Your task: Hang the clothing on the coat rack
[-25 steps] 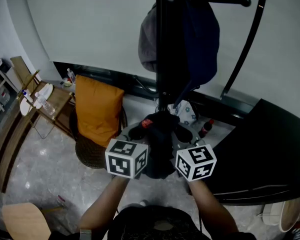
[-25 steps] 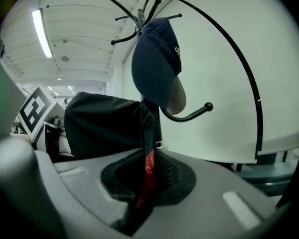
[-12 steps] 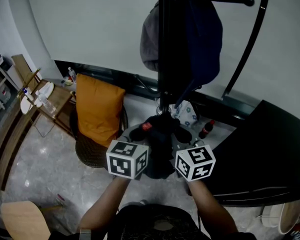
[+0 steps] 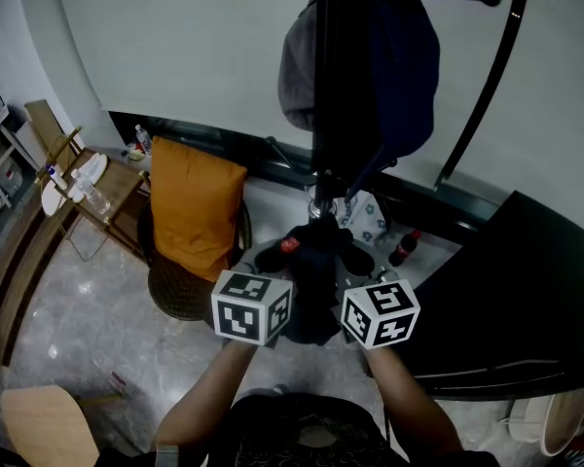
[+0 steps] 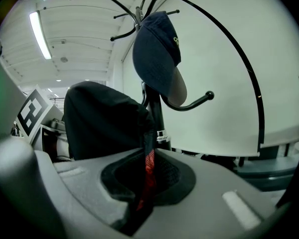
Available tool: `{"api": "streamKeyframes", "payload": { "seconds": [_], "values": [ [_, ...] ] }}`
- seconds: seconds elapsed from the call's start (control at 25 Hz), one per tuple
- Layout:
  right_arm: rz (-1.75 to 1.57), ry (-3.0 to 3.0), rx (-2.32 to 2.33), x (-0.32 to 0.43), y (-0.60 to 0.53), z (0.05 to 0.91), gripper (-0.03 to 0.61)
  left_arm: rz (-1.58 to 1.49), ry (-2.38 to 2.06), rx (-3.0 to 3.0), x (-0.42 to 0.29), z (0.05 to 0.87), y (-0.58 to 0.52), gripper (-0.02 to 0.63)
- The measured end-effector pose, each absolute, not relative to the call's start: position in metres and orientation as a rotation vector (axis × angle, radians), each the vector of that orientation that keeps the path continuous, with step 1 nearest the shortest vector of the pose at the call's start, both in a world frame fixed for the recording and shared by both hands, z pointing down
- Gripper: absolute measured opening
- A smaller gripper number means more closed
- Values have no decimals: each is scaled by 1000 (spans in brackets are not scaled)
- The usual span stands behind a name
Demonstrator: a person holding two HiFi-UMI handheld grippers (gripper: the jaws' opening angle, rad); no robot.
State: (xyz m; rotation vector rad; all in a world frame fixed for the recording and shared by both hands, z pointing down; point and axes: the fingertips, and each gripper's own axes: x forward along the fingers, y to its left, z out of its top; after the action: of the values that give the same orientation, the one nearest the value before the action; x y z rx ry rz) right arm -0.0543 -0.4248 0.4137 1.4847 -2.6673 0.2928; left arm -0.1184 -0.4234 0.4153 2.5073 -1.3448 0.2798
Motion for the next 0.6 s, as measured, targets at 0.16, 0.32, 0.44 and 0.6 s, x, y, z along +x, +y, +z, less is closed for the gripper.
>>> {"api": "streamKeyframes", "payload": {
  "seconds": [0.16,0.32,0.44,0.6],
  "values": [
    [298,-2658,1488,-54,-423,417,29,283,-1346,2503,-118,418,-422,34],
    [308,-2647,1484,-53,-420,422,29,287,-1347,2495,-117,422,-419,34],
    [317,-2644,1477,-53,-418,426,29,289,-1347,2488,-116,425,-418,32],
    [319,-2643,1462,-54,-416,430,29,286,-1350,2480,-115,427,-416,34]
  ]
}}
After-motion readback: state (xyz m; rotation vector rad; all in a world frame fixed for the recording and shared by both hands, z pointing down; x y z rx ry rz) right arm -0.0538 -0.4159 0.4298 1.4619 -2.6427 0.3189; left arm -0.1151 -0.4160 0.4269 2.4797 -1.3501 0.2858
